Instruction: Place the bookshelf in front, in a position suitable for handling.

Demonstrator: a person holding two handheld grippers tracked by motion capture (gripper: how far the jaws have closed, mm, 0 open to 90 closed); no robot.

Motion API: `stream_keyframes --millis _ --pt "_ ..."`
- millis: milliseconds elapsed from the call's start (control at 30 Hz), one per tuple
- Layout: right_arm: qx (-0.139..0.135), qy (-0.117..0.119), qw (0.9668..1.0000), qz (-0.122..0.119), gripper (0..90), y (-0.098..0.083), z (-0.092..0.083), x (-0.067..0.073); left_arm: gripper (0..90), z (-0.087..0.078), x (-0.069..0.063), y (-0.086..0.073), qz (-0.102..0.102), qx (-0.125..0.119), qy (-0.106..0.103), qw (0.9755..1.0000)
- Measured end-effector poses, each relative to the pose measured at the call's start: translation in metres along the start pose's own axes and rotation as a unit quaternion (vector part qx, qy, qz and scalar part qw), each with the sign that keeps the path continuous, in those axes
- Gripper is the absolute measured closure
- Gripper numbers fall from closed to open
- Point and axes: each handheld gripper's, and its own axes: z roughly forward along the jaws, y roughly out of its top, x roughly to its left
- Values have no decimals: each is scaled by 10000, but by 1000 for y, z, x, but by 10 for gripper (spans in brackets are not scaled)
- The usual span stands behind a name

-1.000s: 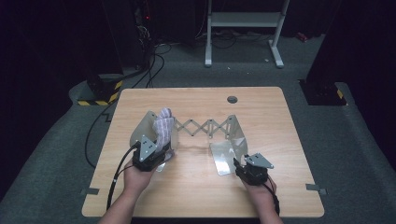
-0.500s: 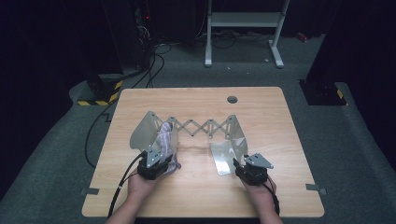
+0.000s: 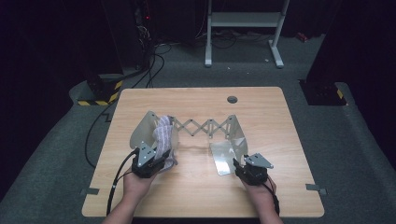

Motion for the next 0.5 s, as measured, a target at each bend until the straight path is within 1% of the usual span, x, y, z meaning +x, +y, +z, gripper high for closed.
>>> stream_keyframes --millis 133,233,367,433,500 --pt "5 1 10000 -2 508 0 0 0 634 -5 1 12 60 -146 45 9999" --pt "6 -1 10000 -2 507 0 0 0 634 -6 2 19 100 -220 70 9997" --pt "6 -4 10000 -3 507 0 0 0 635 -5 5 27 178 -274 93 9994" --pt "8 -4 10000 -5 507 0 0 0 635 -4 6 31 250 -285 92 9992" --pt "7 -5 10000 -8 507 0 0 0 635 -2 8 33 265 -260 21 9993"
